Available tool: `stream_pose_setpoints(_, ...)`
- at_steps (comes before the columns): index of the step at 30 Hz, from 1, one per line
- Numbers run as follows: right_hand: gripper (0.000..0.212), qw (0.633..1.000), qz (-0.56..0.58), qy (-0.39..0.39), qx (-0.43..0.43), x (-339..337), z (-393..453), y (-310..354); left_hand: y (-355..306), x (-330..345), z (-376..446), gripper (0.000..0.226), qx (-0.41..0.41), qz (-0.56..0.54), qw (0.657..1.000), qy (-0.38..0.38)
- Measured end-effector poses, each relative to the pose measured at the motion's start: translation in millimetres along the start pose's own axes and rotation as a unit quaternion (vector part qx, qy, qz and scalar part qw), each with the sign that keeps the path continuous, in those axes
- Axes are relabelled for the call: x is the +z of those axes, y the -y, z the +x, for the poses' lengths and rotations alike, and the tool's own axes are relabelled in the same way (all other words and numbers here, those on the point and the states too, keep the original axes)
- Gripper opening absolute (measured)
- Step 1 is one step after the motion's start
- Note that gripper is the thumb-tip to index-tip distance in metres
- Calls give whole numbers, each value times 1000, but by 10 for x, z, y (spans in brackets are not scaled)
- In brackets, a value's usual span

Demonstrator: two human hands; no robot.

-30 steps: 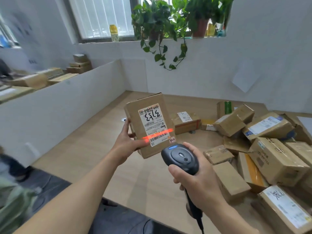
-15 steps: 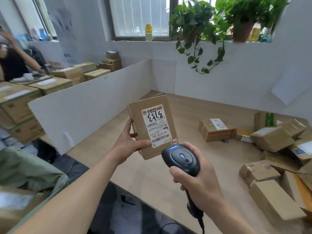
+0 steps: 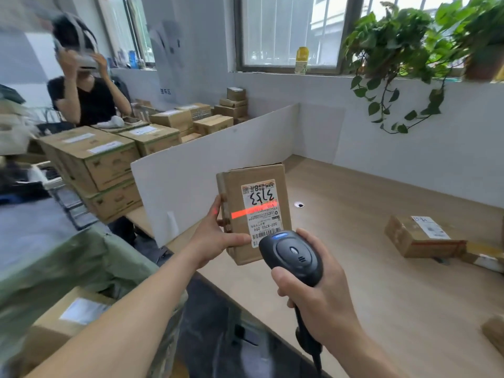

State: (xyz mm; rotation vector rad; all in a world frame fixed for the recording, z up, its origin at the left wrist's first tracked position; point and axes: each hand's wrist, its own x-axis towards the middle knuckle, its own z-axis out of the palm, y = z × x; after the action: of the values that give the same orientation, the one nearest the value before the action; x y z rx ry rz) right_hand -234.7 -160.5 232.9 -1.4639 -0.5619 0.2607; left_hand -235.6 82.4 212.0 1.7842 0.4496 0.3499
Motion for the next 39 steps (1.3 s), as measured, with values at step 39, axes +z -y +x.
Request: stream_pose_setpoints(39, 75, 975, -6, 214, 59, 1445, 170, -497, 2103, -1878, -1360, 99, -414, 115, 862, -267)
